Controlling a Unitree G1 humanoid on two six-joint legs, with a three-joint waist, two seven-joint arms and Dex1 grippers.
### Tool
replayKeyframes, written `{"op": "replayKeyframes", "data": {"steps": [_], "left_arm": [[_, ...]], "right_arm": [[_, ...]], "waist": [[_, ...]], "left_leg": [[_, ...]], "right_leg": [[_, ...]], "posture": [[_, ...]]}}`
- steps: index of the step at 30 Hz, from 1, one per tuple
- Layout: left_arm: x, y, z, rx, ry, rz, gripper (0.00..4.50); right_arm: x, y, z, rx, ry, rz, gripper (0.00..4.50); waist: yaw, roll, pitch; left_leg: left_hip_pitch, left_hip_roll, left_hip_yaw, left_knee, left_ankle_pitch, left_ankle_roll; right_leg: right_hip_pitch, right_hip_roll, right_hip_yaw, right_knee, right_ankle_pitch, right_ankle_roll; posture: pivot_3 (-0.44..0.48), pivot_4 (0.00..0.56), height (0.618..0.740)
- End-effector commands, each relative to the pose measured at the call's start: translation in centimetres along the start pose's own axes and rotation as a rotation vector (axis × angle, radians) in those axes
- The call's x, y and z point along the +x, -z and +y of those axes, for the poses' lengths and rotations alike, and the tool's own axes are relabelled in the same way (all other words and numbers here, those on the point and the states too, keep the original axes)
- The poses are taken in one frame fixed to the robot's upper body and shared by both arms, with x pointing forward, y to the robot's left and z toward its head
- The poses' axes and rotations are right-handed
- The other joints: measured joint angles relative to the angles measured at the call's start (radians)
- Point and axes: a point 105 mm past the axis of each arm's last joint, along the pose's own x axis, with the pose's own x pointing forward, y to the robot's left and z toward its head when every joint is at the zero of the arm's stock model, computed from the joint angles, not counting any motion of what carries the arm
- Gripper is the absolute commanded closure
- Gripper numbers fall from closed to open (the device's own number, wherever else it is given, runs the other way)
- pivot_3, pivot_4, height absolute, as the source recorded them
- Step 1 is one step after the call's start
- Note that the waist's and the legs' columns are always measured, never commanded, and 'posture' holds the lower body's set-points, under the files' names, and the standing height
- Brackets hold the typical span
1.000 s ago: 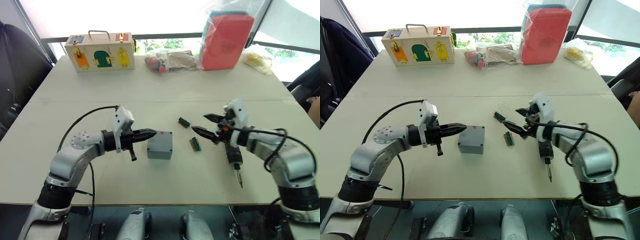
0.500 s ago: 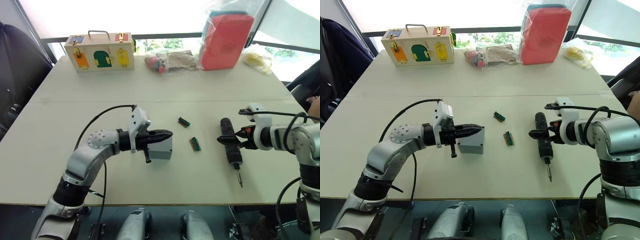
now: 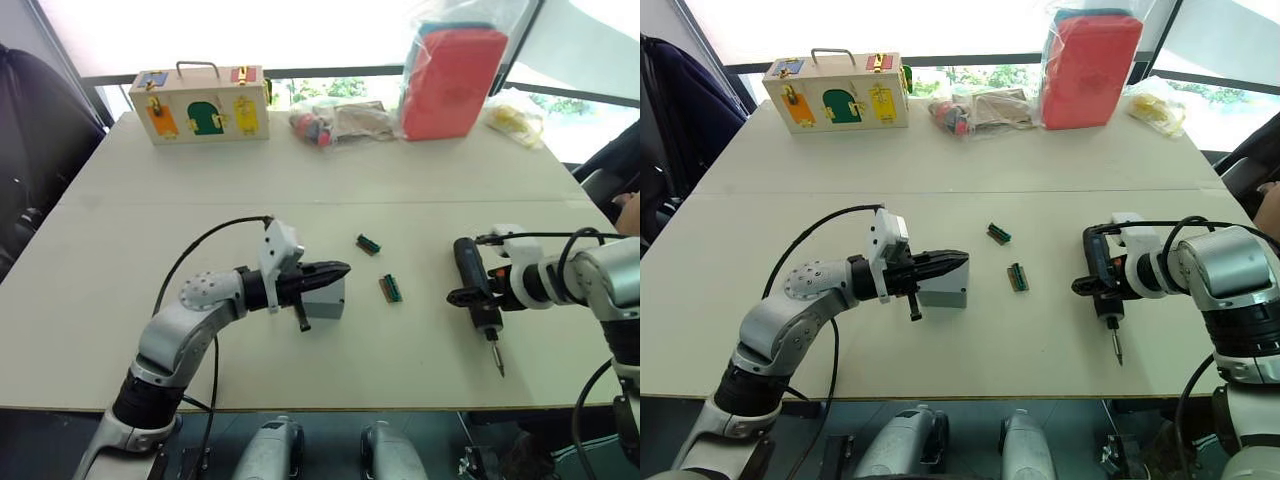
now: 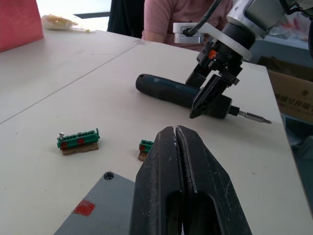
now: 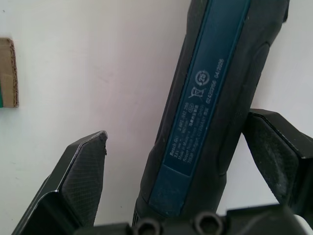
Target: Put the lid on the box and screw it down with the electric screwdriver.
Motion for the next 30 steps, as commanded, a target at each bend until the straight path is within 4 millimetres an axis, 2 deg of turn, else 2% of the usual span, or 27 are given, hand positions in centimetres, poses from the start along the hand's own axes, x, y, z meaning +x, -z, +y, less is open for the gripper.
{"op": "replayKeyframes", "data": {"steps": [1, 4, 10, 11, 13, 16, 19, 20, 22, 23, 25, 30], "left_arm": [[0.1, -1.2, -0.5, 0.05, 0.004, -0.049, 4.5], [0.2, -1.2, -0.6, 0.057, 0.004, -0.049, 4.5], [0.0, -1.1, -0.5, 0.056, -0.011, -0.053, 4.5], [-0.2, -1.0, -0.4, 0.053, -0.016, -0.05, 4.5], [-0.5, -0.9, -0.2, 0.051, -0.025, -0.046, 4.5], [-1.3, -0.8, 0.8, 0.05, -0.051, -0.031, 4.5], [-2.4, -0.6, 1.8, 0.037, -0.058, -0.003, 4.5], [-2.7, -0.6, 2.0, 0.034, -0.056, 0.003, 4.5], [-3.0, -0.6, 2.3, 0.021, -0.049, 0.009, 4.5], [-3.1, -0.5, 2.5, 0.016, -0.044, 0.014, 4.5], [-3.2, -0.4, 2.8, 0.011, -0.039, 0.022, 4.5], [-3.4, 0.0, 3.3, -0.013, -0.032, 0.061, 4.5]], "right_arm": [[-0.1, 0.7, -0.2, -0.052, 0.01, 0.034, 0.03], [0.0, 1.4, -0.2, -0.107, -0.008, 0.073, 0.58], [0.3, 1.4, -0.8, -0.138, 0.014, 0.096, 2.4], [0.2, 1.2, -1.1, -0.135, 0.028, 0.089, 2.55], [0.0, 0.8, -1.4, -0.127, 0.05, 0.07, 2.56], [-1.0, -1.0, -1.9, -0.112, 0.073, -0.011, 2.56], [-3.5, -5.7, -0.7, -0.047, -0.012, -0.247, 2.56], [-4.0, -6.6, -0.2, -0.037, -0.038, -0.302, 2.56], [-6.2, -10.5, 2.5, -0.08, -0.175, -0.627, 2.56], [-7.6, -11.8, 3.6, -0.094, -0.227, -0.788, 2.56], [-9.0, -12.9, 5.2, -0.113, -0.277, -0.984, 2.56], [-9.2, -13.3, 10.2, -0.119, -0.446, -1.225, 2.56]], "waist": [[0.0, 0.0, 0.0], [0.0, 0.0, 0.0], [-0.001, 0.0, 0.0], [-0.001, 0.0, 0.0], [-0.001, -0.001, 0.0], [-0.001, -0.001, 0.0], [-0.004, 0.001, 0.001], [-0.005, 0.003, 0.001], [-0.004, 0.003, 0.002], [-0.004, 0.002, 0.002], [-0.003, 0.002, 0.002], [0.0, 0.001, 0.002]], "left_leg": [[0.0, 0.0, 0.0, 0.0, 0.0, 0.0], [0.0, 0.0, 0.0, 0.0, 0.0, 0.0], [0.0, 0.0, 0.0, 0.0, 0.0, 0.0], [0.0, 0.0, 0.0, 0.0, 0.0, 0.0], [0.0, 0.0, 0.0, 0.0, 0.0, 0.0], [0.0, 0.0, 0.0, 0.0, 0.0, 0.0], [0.0, 0.0, 0.0, 0.0, 0.0, 0.0], [0.0, 0.0, 0.0, 0.0, 0.0, 0.0], [-0.001, 0.0, 0.001, -0.001, 0.001, -0.001], [-0.002, 0.001, 0.0, -0.002, 0.003, -0.004], [-0.003, 0.002, 0.001, -0.003, 0.006, -0.01], [-0.002, 0.001, -0.001, -0.001, 0.006, -0.01]], "right_leg": [[0.0, 0.0, 0.0, 0.0, 0.0, 0.0], [0.0, 0.0, 0.0, 0.0, 0.0, 0.0], [0.0, 0.0, 0.0, 0.0, 0.0, 0.0], [0.0, 0.0, 0.0, 0.0, 0.0, 0.0], [0.0, 0.0, 0.0, 0.0, 0.0, 0.0], [0.0, 0.0, 0.0, 0.0, 0.0, 0.0], [0.0, 0.0, 0.0, 0.0, 0.0, 0.0], [-0.002, 0.0, 0.001, 0.0, 0.0, 0.0], [-0.004, 0.0, 0.001, 0.001, 0.0, 0.0], [-0.004, 0.001, 0.001, 0.0, 0.0, 0.0], [-0.005, 0.003, 0.001, 0.0, 0.0, 0.0], [-0.003, 0.003, 0.0, 0.001, 0.0, 0.0]], "posture": [[0.0, 0.15, 0.74], [0.0, 0.15, 0.74], [0.0, 0.15, 0.74], [0.0, 0.15, 0.74], [0.0, 0.15, 0.74], [0.0, 0.15, 0.74], [0.0, 0.15, 0.74], [0.0, 0.15, 0.74], [0.0, 0.15, 0.74], [0.0, 0.15, 0.74], [0.0, 0.15, 0.74], [0.0, 0.15, 0.74]]}}
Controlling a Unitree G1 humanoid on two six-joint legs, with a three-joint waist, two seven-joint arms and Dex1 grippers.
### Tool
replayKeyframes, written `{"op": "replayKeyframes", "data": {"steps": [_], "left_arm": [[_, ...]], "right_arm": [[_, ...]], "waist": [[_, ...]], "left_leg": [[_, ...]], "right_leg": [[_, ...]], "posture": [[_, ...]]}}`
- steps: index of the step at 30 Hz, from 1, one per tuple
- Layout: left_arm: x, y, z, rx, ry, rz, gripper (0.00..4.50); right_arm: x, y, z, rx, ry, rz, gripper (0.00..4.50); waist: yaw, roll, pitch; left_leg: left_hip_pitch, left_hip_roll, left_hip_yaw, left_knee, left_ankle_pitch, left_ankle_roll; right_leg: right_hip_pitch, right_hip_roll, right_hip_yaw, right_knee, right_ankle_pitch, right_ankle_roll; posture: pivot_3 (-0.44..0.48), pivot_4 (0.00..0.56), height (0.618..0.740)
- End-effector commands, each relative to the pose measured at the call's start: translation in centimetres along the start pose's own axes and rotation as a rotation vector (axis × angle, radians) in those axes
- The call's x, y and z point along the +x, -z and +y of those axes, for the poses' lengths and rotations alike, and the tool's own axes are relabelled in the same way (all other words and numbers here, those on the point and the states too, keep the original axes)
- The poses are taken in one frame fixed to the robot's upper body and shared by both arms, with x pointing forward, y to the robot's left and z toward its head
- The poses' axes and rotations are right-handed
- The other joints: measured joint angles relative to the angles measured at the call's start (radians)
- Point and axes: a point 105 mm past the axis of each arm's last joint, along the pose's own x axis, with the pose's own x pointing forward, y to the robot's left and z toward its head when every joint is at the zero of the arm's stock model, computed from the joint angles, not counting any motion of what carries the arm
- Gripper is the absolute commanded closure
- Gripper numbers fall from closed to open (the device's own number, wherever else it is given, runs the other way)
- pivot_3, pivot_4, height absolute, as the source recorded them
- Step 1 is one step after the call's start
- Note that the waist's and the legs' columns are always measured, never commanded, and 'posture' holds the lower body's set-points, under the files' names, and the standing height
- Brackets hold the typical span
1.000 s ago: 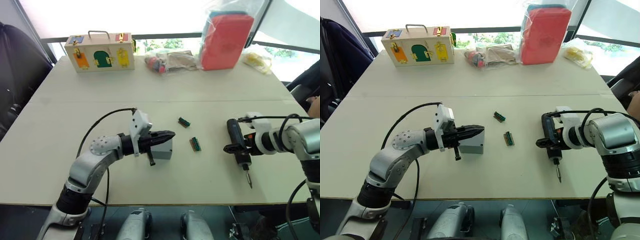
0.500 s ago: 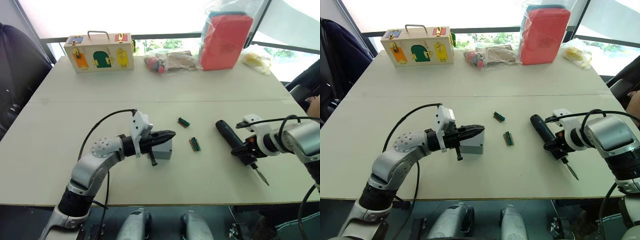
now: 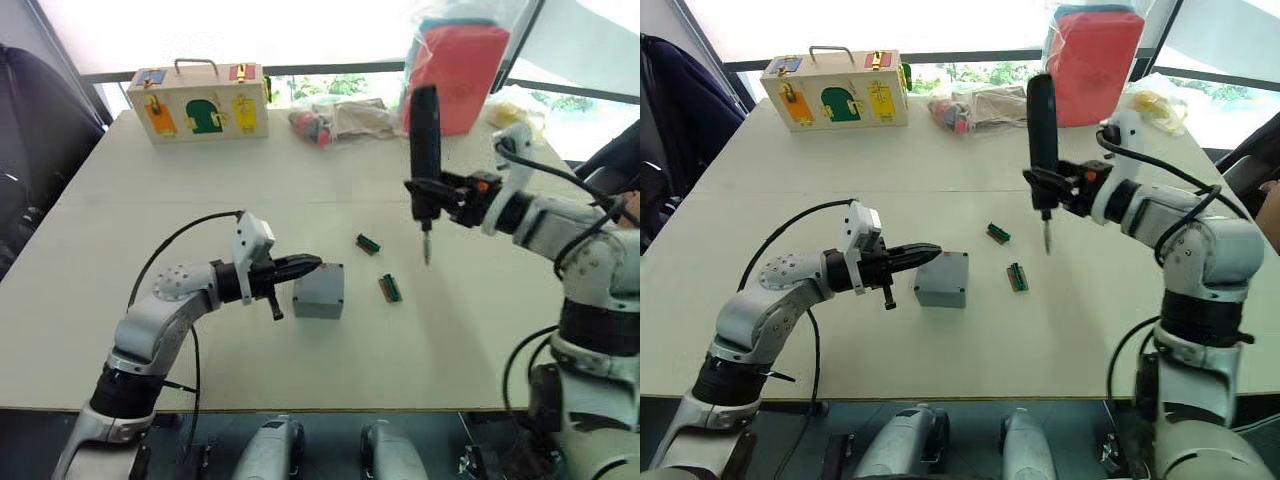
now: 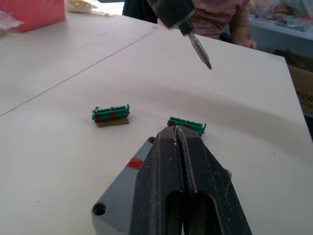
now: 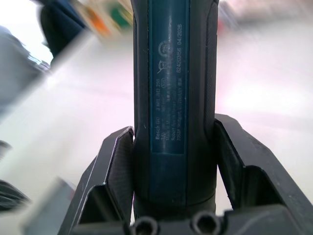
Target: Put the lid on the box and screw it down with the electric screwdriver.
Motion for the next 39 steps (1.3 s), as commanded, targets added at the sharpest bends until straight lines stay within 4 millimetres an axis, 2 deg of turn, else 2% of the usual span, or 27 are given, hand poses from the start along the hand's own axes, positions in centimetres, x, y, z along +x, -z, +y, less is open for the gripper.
{"op": "replayKeyframes", "data": {"steps": [1, 8, 24, 33, 39], "left_arm": [[-0.4, -0.6, 0.2, 0.006, 0.015, -0.003, 4.5], [-0.7, 0.1, 0.3, 0.011, 0.004, 0.044, 4.5], [-0.5, 2.0, 0.7, 0.033, -0.011, 0.143, 4.5], [-0.2, 3.0, 0.1, 0.042, 0.013, 0.166, 4.5], [-0.1, 2.8, -0.2, 0.053, 0.019, 0.178, 4.5]], "right_arm": [[0.2, -1.7, 2.8, -0.034, -0.081, -0.225, 2.56], [1.9, -0.2, 5.4, -0.047, -0.112, -0.333, 2.56], [4.1, 2.7, 8.0, -0.115, -0.118, -0.367, 2.56], [4.6, 4.0, 8.1, -0.168, -0.104, -0.344, 2.56], [4.5, 4.4, 7.6, -0.176, -0.091, -0.333, 2.56]], "waist": [[-0.002, 0.0, 0.0], [-0.008, 0.001, 0.0], [-0.014, 0.001, 0.0], [-0.011, 0.001, 0.0], [-0.011, 0.001, 0.0]], "left_leg": [[0.0, -0.001, 0.0, 0.0, -0.001, 0.001], [0.0, -0.002, 0.0, 0.0, 0.0, 0.0], [0.0, -0.001, 0.0, -0.001, 0.001, -0.001], [0.0, -0.001, 0.0, -0.001, 0.001, -0.001], [0.0, -0.001, 0.0, -0.001, 0.001, -0.001]], "right_leg": [[0.0, -0.001, 0.0, 0.0, 0.0, 0.0], [-0.002, -0.001, 0.001, 0.002, 0.0, 0.0], [-0.004, 0.001, 0.002, 0.003, 0.0, 0.0], [-0.004, 0.001, 0.002, 0.003, 0.0, 0.0], [-0.003, 0.001, 0.002, 0.003, 0.0, 0.0]], "posture": [[0.0, 0.15, 0.74], [0.0, 0.15, 0.74], [0.0, 0.15, 0.74], [0.0, 0.15, 0.74], [0.0, 0.15, 0.74]]}}
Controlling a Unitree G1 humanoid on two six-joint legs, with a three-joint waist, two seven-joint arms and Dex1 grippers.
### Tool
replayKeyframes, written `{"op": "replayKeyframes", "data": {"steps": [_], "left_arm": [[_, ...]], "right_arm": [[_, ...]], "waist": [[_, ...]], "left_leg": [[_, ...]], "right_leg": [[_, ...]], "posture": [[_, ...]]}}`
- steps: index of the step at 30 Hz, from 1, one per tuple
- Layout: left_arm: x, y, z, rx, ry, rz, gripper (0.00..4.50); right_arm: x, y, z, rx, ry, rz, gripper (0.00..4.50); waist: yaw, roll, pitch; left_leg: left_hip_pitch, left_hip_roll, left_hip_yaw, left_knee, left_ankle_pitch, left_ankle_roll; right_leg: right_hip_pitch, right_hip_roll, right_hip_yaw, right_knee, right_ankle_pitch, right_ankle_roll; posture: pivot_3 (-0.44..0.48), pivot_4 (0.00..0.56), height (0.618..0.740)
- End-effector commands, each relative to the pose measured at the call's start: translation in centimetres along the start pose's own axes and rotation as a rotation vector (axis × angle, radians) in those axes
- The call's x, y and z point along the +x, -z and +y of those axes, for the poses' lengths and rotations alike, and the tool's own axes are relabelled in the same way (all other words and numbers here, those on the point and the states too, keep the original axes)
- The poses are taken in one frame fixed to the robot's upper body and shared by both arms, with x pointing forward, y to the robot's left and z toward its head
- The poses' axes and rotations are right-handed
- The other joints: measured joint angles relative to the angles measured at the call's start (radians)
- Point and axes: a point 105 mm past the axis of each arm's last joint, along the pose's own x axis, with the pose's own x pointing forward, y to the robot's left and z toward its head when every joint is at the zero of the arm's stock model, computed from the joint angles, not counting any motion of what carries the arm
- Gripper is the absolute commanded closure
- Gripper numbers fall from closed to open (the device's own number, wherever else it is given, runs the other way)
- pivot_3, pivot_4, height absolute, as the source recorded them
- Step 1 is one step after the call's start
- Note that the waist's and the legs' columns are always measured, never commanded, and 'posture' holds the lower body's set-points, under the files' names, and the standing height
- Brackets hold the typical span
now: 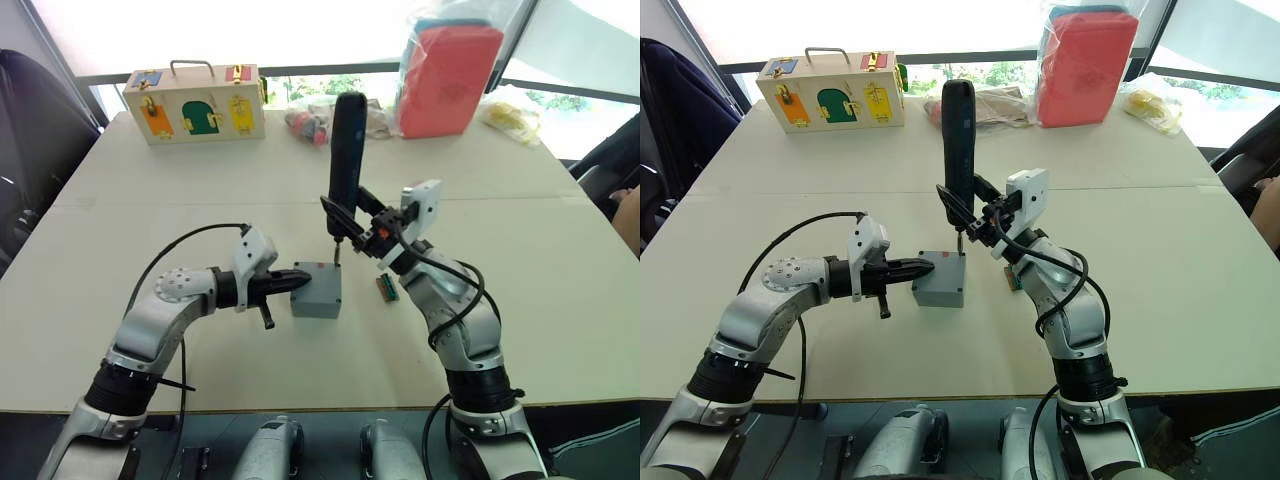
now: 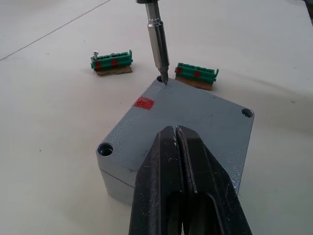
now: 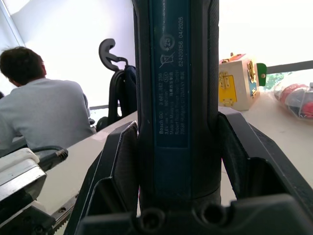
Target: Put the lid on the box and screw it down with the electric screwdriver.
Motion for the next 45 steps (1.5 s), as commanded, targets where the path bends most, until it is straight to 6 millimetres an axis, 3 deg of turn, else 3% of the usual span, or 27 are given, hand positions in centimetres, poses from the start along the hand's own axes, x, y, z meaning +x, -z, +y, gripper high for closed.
{"op": "replayKeyframes", "data": {"steps": [1, 15, 26, 32, 45], "left_arm": [[0.1, -0.2, -0.5, 0.021, 0.016, 0.012, 4.5], [0.2, -1.2, -0.9, 0.017, 0.018, 0.012, 4.5], [0.1, 0.2, -0.7, 0.007, 0.018, 0.042, 4.5], [0.0, 1.1, -0.4, 0.007, 0.023, 0.054, 4.5], [0.1, 1.0, -0.8, 0.023, 0.026, 0.073, 4.5]], "right_arm": [[0.1, -1.5, 0.2, -0.035, -0.012, -0.065, 2.56], [-0.5, -0.1, -0.5, -0.052, 0.024, -0.037, 2.56], [-2.8, 4.5, -0.4, -0.03, 0.085, 0.063, 2.56], [-3.2, 5.6, -0.3, -0.042, 0.093, 0.1, 2.56], [-3.4, 7.8, 0.8, -0.056, 0.064, 0.185, 2.56]], "waist": [[0.0, 0.0, 0.0], [0.0, 0.0, 0.0], [0.001, 0.0, -0.001], [0.001, 0.0, -0.006], [0.001, -0.001, -0.02]], "left_leg": [[0.0, 0.0, 0.0, 0.0, 0.0, 0.0], [0.0, 0.0, 0.0, 0.0, 0.0, 0.0], [0.011, 0.0, 0.0, -0.001, -0.001, 0.001], [0.018, 0.0, 0.0, -0.003, -0.005, 0.007], [0.018, 0.001, 0.0, -0.004, -0.005, 0.007]], "right_leg": [[0.0, 0.0, 0.0, 0.0, 0.0, 0.0], [0.0, 0.0, 0.0, 0.0, 0.0, 0.0], [0.011, 0.0, 0.0, -0.002, 0.0, 0.0], [0.013, 0.0, 0.0, -0.003, -0.001, -0.001], [0.013, 0.0, 0.0, -0.003, -0.002, -0.002]], "posture": [[0.0, 0.15, 0.74], [0.0, 0.15, 0.74], [0.0, 0.15, 0.74], [0.0, 0.15, 0.74], [0.0, 0.15, 0.74]]}}
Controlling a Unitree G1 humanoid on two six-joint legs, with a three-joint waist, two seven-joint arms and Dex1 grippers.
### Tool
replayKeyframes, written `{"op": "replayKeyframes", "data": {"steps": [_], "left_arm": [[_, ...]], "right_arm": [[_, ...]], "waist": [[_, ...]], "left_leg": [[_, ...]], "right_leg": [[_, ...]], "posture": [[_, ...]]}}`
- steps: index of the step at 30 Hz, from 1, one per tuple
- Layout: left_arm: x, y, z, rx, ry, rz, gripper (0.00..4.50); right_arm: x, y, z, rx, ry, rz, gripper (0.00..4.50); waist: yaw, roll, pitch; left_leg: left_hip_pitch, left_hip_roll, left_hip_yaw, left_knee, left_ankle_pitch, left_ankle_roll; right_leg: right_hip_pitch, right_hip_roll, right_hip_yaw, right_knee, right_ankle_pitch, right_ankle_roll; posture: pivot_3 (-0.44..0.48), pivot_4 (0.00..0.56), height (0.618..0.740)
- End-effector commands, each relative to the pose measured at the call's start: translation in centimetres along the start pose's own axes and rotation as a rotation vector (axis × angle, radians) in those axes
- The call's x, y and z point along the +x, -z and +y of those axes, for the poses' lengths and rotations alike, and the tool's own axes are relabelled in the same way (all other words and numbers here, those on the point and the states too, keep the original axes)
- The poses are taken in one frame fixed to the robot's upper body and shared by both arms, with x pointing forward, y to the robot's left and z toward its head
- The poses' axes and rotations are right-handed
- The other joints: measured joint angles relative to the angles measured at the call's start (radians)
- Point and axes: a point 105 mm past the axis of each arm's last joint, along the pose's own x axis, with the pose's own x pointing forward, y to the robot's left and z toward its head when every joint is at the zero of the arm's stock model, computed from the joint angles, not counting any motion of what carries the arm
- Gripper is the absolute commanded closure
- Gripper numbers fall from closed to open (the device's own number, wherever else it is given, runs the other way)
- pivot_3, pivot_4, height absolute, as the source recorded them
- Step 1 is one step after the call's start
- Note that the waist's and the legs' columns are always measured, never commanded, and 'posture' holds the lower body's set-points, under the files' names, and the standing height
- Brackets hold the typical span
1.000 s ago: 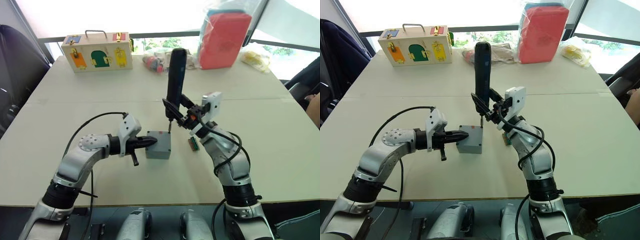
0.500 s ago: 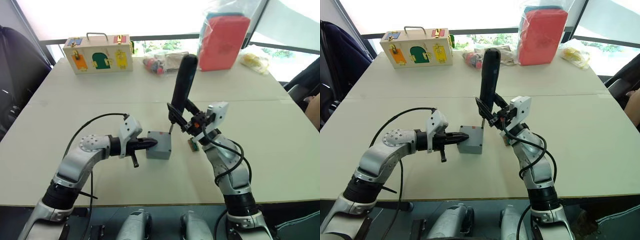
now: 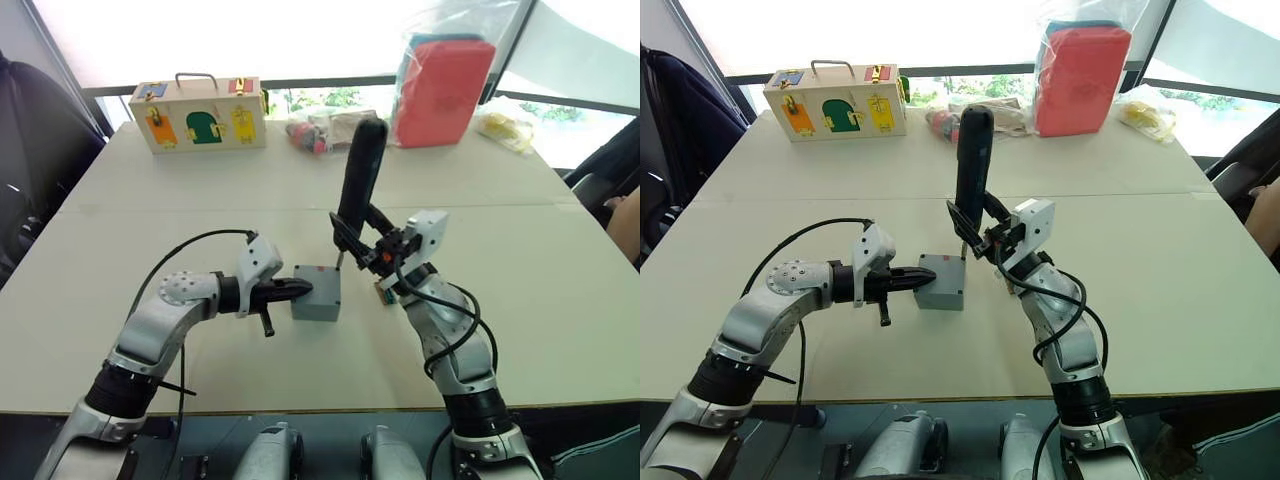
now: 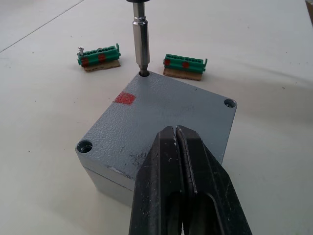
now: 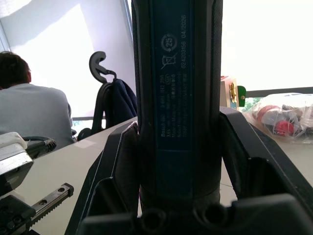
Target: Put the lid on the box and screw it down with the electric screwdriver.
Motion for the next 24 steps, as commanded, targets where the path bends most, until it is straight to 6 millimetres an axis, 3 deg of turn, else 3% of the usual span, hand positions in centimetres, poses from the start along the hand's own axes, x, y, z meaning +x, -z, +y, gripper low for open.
{"op": "replayKeyframes", "data": {"steps": [1, 24], "left_arm": [[-0.1, 0.2, -0.3, 0.006, 0.0, 0.015, 4.5], [0.3, 0.7, 0.0, -0.007, -0.018, 0.004, 4.5]], "right_arm": [[-1.5, 5.1, 0.9, 0.032, -0.014, 0.206, 2.56], [-1.0, 4.0, 0.7, 0.065, -0.007, 0.152, 2.56]], "waist": [[0.0, -0.001, -0.003], [0.001, 0.0, -0.008]], "left_leg": [[0.0, 0.0, 0.0, 0.0, 0.0, 0.0], [0.0, 0.0, 0.0, -0.001, -0.001, 0.001]], "right_leg": [[0.0, 0.0, 0.0, 0.0, 0.0, 0.0], [0.0, -0.001, 0.0, -0.001, -0.001, -0.001]], "posture": [[0.0, 0.15, 0.74], [0.0, 0.15, 0.74]]}}
